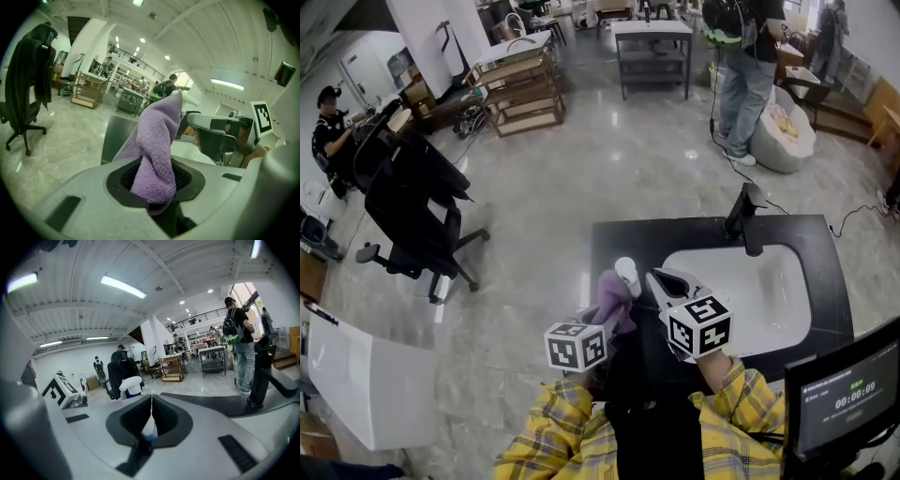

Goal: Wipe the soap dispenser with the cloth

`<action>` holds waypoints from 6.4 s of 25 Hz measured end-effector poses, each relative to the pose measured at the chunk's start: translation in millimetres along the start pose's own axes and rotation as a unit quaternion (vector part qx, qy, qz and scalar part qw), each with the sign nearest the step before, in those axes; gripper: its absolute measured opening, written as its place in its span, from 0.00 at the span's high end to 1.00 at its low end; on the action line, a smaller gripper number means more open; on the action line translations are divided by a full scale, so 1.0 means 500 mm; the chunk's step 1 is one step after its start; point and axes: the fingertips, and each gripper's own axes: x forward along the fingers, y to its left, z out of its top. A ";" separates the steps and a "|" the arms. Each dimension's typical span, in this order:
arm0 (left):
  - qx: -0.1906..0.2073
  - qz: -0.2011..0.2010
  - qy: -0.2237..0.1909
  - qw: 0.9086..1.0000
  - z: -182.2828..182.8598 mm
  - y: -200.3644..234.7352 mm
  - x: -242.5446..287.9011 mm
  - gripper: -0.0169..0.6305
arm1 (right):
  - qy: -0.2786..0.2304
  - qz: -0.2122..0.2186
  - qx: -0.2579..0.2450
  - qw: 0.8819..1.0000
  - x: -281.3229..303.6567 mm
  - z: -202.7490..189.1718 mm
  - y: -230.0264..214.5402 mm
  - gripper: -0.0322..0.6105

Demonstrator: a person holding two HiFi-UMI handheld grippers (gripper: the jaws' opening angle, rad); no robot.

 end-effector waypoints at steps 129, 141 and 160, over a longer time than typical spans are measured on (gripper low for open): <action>0.322 0.085 0.030 0.943 0.057 -0.013 -0.071 0.85 | -0.107 -0.053 -0.058 0.991 -0.018 0.036 -0.041 0.56; 0.458 0.142 0.066 0.875 0.054 -0.016 -0.021 0.85 | -0.094 -0.035 -0.040 0.994 -0.017 0.019 -0.063 0.56; 0.511 0.169 0.116 0.835 0.035 -0.020 -0.004 0.85 | -0.091 -0.039 -0.003 0.995 -0.014 0.013 -0.072 0.56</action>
